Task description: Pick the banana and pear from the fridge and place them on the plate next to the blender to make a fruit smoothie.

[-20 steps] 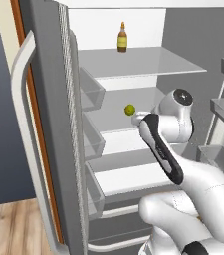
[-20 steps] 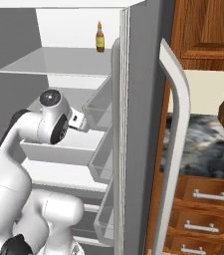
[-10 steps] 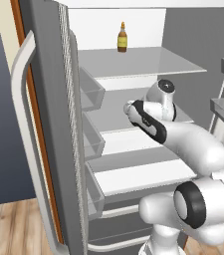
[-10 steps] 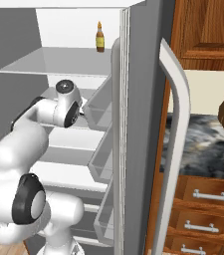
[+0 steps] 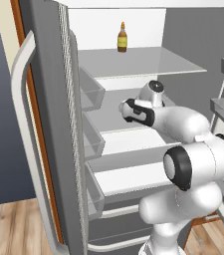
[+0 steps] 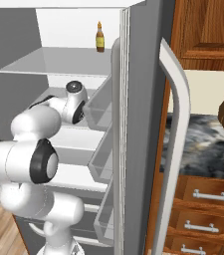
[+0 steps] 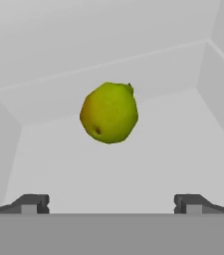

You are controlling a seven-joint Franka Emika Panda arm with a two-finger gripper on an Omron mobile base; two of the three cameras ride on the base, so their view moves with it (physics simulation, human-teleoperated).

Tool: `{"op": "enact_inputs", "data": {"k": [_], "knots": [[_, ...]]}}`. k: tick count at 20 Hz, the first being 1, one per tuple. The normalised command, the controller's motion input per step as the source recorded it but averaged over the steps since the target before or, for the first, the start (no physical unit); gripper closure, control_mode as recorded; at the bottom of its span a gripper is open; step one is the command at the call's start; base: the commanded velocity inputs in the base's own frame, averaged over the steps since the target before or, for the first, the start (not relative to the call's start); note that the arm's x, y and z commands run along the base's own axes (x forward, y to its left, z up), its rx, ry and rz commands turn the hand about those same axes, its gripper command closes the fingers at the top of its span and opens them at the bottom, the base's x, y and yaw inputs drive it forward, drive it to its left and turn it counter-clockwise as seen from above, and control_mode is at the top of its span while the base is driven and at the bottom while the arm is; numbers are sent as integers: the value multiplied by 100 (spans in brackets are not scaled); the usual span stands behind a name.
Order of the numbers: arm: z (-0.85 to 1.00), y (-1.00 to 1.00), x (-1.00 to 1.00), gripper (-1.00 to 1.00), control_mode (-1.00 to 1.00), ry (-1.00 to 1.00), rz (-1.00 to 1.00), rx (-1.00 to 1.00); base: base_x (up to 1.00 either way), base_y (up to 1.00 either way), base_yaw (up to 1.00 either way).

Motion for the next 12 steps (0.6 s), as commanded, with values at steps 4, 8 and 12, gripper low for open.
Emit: {"op": "enact_inputs", "data": {"k": [4, 8, 12], "knots": [[-15, 0, 60, -100, -100, 0, 0, 0, 0, 0, 0], [-15, 3, 57, -100, -100, 0, 0, 0, 0, 0, 0], [-12, 0, 48, -100, -100, 0, 0, 0, 0, 0, 0]]}}
